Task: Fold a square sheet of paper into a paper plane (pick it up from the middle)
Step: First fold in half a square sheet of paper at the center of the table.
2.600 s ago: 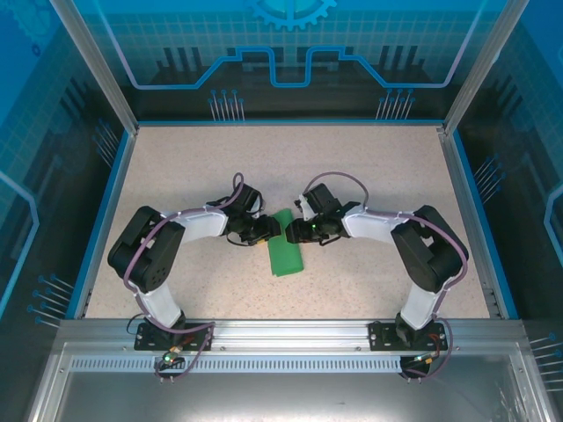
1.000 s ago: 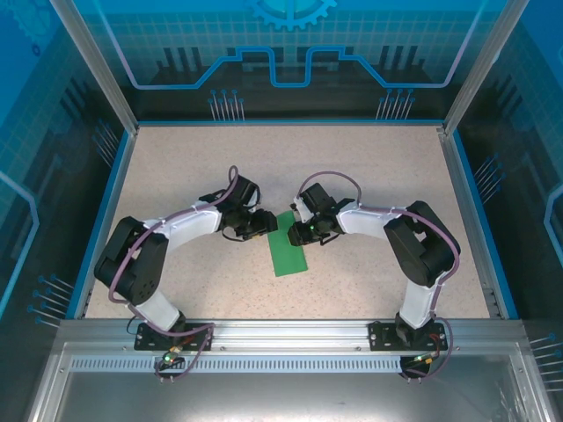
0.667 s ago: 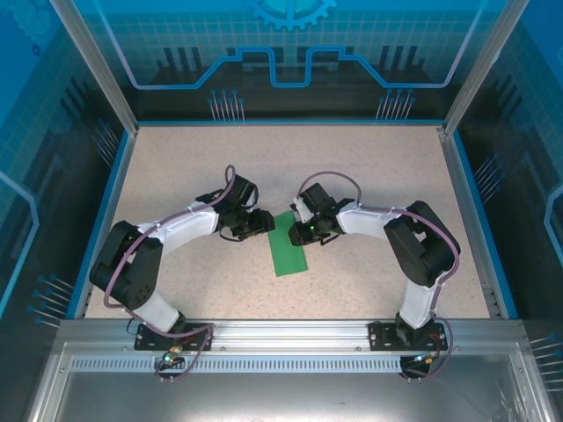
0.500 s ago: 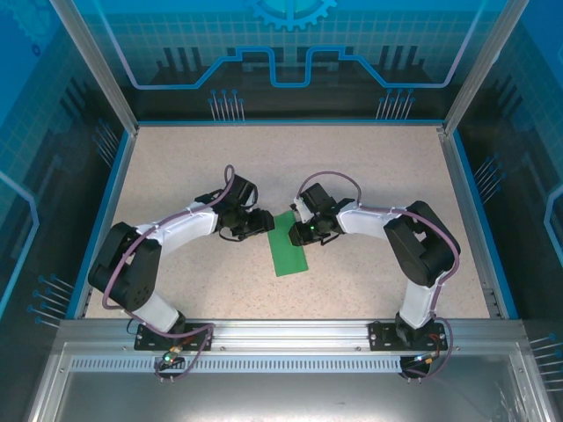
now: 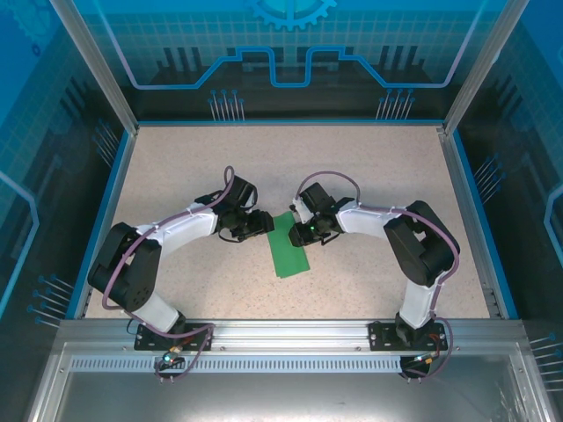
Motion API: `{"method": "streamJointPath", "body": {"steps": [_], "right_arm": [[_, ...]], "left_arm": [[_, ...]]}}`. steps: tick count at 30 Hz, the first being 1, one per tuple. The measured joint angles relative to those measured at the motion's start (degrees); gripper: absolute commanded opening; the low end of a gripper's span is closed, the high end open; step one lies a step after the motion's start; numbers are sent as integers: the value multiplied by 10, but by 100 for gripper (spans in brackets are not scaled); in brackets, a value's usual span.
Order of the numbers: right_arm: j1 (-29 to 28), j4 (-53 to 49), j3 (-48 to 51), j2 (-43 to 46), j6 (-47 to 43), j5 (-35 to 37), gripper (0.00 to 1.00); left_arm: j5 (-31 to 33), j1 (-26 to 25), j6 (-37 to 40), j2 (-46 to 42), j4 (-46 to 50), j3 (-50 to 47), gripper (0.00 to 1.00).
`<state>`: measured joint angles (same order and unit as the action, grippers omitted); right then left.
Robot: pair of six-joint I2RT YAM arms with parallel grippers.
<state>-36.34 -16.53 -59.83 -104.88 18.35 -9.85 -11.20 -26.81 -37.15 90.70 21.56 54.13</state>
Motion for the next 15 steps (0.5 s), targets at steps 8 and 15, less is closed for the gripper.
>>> {"method": "streamJointPath", "body": {"steps": [8,15], "right_arm": [[0,-4,-5,-4,18,0,34],[0,-4,-6,-4,26,1,34]], "left_arm": [[-2,0,0,8,-5,0,54],[-4,0,0,13,-5,0,54]]}}
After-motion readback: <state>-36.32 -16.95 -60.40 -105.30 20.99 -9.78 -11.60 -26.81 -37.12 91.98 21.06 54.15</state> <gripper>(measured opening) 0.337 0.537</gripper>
